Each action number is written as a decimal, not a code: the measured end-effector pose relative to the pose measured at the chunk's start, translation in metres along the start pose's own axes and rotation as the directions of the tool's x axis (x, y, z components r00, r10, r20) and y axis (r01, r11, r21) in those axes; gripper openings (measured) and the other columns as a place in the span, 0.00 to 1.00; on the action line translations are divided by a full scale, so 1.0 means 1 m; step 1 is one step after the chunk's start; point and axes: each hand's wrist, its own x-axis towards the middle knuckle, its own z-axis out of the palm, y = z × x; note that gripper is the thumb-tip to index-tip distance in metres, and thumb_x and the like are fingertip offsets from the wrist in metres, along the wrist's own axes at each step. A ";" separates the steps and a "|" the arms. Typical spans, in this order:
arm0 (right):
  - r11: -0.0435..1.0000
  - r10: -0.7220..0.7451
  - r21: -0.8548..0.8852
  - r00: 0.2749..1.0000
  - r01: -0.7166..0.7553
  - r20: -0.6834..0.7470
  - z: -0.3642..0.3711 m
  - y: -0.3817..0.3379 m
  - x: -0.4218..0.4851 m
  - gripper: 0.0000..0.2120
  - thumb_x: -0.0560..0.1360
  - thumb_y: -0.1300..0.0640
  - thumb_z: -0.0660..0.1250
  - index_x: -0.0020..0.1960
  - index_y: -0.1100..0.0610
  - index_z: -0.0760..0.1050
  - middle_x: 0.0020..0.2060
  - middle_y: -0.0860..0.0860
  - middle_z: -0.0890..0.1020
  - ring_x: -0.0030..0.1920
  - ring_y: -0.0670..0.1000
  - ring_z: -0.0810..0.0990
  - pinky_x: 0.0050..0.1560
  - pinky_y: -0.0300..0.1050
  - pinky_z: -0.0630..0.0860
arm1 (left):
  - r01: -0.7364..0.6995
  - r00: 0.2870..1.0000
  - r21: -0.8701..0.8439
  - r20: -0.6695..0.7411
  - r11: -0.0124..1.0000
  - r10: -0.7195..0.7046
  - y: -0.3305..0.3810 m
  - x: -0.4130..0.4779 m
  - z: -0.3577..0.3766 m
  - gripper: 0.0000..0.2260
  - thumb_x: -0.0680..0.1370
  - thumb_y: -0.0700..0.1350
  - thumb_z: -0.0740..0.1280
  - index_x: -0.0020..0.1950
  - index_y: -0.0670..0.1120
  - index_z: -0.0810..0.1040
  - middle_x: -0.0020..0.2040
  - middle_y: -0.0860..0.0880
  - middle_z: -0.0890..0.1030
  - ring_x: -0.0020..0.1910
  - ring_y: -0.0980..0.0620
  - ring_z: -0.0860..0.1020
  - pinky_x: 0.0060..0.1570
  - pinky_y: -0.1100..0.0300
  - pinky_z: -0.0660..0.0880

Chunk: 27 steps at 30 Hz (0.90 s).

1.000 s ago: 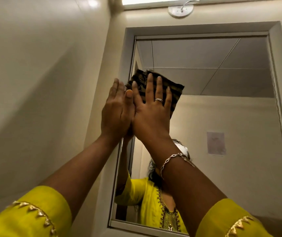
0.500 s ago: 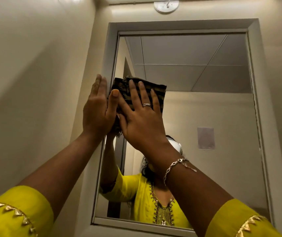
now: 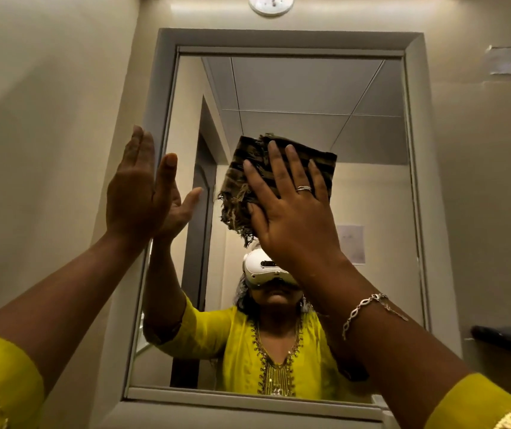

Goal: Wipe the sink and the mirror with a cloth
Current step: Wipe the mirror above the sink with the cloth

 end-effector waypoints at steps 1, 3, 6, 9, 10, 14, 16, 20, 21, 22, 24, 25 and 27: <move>1.000 -0.001 -0.009 1.000 0.001 0.003 -0.001 0.005 -0.001 0.25 0.76 0.46 0.49 0.72 0.50 0.61 0.73 0.58 0.62 0.73 0.60 0.58 0.70 0.54 0.48 | 0.006 1.000 0.006 -0.004 1.000 -0.006 0.000 0.000 0.000 0.37 0.77 0.63 0.44 0.69 0.33 0.62 0.70 0.33 0.62 0.70 0.38 0.62 0.66 0.49 0.62; 1.000 -0.003 -0.027 1.000 0.003 0.012 -0.005 0.014 -0.004 0.25 0.77 0.46 0.49 0.73 0.50 0.60 0.73 0.58 0.61 0.74 0.59 0.57 0.70 0.54 0.47 | 0.012 1.000 0.020 -0.011 1.000 -0.012 0.000 0.000 0.001 0.33 0.77 0.58 0.46 0.69 0.33 0.62 0.70 0.33 0.63 0.70 0.37 0.63 0.66 0.48 0.63; 0.998 0.007 -0.055 0.999 -0.005 0.034 -0.011 0.031 -0.009 0.25 0.77 0.46 0.49 0.73 0.49 0.58 0.74 0.57 0.59 0.74 0.58 0.55 0.71 0.52 0.46 | 0.014 1.000 0.037 -0.013 0.999 -0.013 -0.001 0.000 0.001 0.33 0.76 0.58 0.46 0.69 0.33 0.62 0.70 0.33 0.63 0.70 0.37 0.63 0.65 0.49 0.62; 0.996 0.039 -0.080 0.998 -0.035 0.050 -0.018 0.051 -0.014 0.25 0.77 0.46 0.48 0.74 0.49 0.57 0.74 0.57 0.58 0.75 0.58 0.54 0.72 0.52 0.46 | -0.003 1.000 0.055 -0.014 0.998 0.003 -0.001 0.000 0.002 0.33 0.77 0.58 0.46 0.69 0.32 0.62 0.69 0.33 0.63 0.69 0.37 0.63 0.65 0.50 0.62; 0.995 0.048 -0.088 0.997 -0.043 0.057 -0.020 0.057 -0.016 0.26 0.77 0.46 0.48 0.74 0.48 0.56 0.75 0.57 0.57 0.75 0.58 0.53 0.72 0.51 0.46 | -0.010 1.000 0.056 -0.014 0.998 0.011 -0.002 0.000 0.002 0.32 0.77 0.58 0.46 0.68 0.32 0.62 0.69 0.32 0.64 0.69 0.37 0.63 0.65 0.50 0.62; 0.993 0.057 -0.112 0.996 -0.048 0.074 -0.027 0.076 -0.022 0.26 0.77 0.45 0.46 0.74 0.49 0.55 0.75 0.57 0.56 0.75 0.58 0.52 0.72 0.52 0.46 | -0.015 1.000 0.048 -0.023 0.999 0.016 -0.003 0.000 0.003 0.31 0.78 0.56 0.47 0.68 0.32 0.62 0.69 0.32 0.64 0.69 0.36 0.64 0.65 0.49 0.62; 0.991 0.059 -0.121 0.995 -0.049 0.083 -0.029 0.085 -0.024 0.26 0.77 0.45 0.46 0.74 0.48 0.55 0.75 0.56 0.56 0.75 0.57 0.52 0.72 0.52 0.47 | -0.021 0.999 0.047 -0.033 0.999 0.023 -0.002 0.000 0.003 0.30 0.78 0.55 0.48 0.68 0.32 0.63 0.68 0.31 0.65 0.68 0.36 0.64 0.64 0.50 0.62; 0.992 0.069 -0.112 0.993 -0.058 0.100 -0.035 0.102 -0.028 0.26 0.77 0.45 0.45 0.74 0.48 0.53 0.75 0.56 0.55 0.75 0.57 0.51 0.73 0.53 0.47 | -0.026 0.999 0.046 -0.043 0.999 0.028 -0.002 0.000 0.002 0.30 0.78 0.55 0.48 0.67 0.31 0.63 0.68 0.31 0.66 0.68 0.36 0.65 0.63 0.52 0.61; 0.992 0.071 -0.112 0.992 -0.060 0.100 -0.036 0.104 -0.028 0.26 0.77 0.45 0.45 0.74 0.48 0.54 0.75 0.56 0.55 0.75 0.57 0.51 0.73 0.53 0.47 | -0.027 0.998 0.049 -0.047 0.998 0.029 -0.002 0.000 0.002 0.30 0.78 0.55 0.48 0.67 0.31 0.63 0.68 0.31 0.66 0.68 0.36 0.65 0.63 0.53 0.61; 0.992 0.074 -0.111 0.992 -0.063 0.098 -0.036 0.105 -0.029 0.26 0.77 0.45 0.45 0.74 0.48 0.54 0.75 0.56 0.55 0.75 0.57 0.51 0.73 0.53 0.47 | -0.029 0.998 0.051 -0.049 0.998 0.031 -0.002 0.000 0.002 0.30 0.78 0.55 0.48 0.67 0.31 0.64 0.68 0.31 0.66 0.67 0.36 0.66 0.63 0.53 0.61; 0.991 0.088 -0.106 0.992 -0.078 0.087 -0.037 0.106 -0.029 0.26 0.76 0.45 0.45 0.74 0.48 0.55 0.75 0.56 0.56 0.75 0.58 0.52 0.73 0.55 0.48 | -0.032 0.998 0.055 -0.051 0.998 0.035 -0.002 0.000 0.002 0.30 0.78 0.55 0.48 0.67 0.31 0.64 0.67 0.31 0.66 0.67 0.36 0.66 0.63 0.53 0.62; 0.991 0.097 -0.102 0.992 -0.089 0.079 -0.037 0.105 -0.029 0.26 0.76 0.45 0.45 0.74 0.48 0.55 0.75 0.56 0.56 0.75 0.58 0.52 0.73 0.55 0.48 | -0.032 0.998 0.057 -0.053 0.998 0.035 -0.002 0.001 0.003 0.29 0.78 0.55 0.48 0.67 0.31 0.64 0.67 0.31 0.66 0.67 0.36 0.66 0.63 0.52 0.62; 0.989 0.117 -0.099 0.991 -0.111 0.063 -0.035 0.104 -0.030 0.26 0.77 0.45 0.45 0.74 0.48 0.55 0.75 0.56 0.55 0.75 0.57 0.51 0.73 0.55 0.48 | -0.036 0.998 0.064 -0.056 0.997 0.040 -0.005 0.001 0.005 0.27 0.79 0.53 0.50 0.67 0.32 0.64 0.67 0.32 0.66 0.67 0.36 0.66 0.63 0.52 0.62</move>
